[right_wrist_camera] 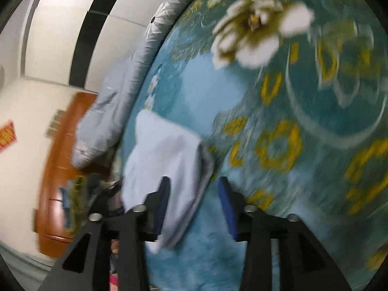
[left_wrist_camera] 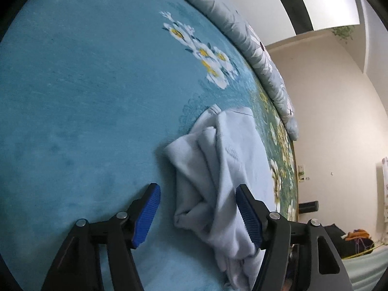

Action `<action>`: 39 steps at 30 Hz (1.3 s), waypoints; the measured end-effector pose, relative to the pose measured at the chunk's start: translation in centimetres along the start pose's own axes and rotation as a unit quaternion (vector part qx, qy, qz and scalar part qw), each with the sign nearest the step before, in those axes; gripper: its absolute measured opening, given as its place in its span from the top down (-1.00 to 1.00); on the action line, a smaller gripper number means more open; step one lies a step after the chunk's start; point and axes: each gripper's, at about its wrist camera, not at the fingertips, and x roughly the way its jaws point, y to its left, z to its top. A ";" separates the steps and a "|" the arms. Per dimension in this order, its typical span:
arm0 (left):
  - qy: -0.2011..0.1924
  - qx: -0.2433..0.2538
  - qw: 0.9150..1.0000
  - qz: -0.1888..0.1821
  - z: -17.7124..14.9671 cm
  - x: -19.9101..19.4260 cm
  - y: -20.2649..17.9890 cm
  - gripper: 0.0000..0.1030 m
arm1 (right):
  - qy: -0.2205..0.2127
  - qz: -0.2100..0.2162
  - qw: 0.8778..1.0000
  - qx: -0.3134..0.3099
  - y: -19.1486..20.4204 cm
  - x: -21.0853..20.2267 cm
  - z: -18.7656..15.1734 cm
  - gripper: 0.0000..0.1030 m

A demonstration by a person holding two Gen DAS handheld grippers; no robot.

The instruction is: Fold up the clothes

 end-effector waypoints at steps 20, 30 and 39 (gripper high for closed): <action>-0.019 -0.026 0.999 0.017 -0.5 2.1 -1.6 0.58 | -0.018 0.007 1.000 0.007 3.5 4.1 -3.3 0.79; -0.111 0.007 0.993 -0.035 -2.3 -5.8 -2.7 0.68 | -0.025 0.013 0.989 -0.146 11.9 1.3 -3.4 0.82; -0.140 0.066 0.988 -0.013 -9.2 -13.2 0.9 0.66 | 0.037 0.076 0.944 -0.319 15.8 0.9 -8.6 0.82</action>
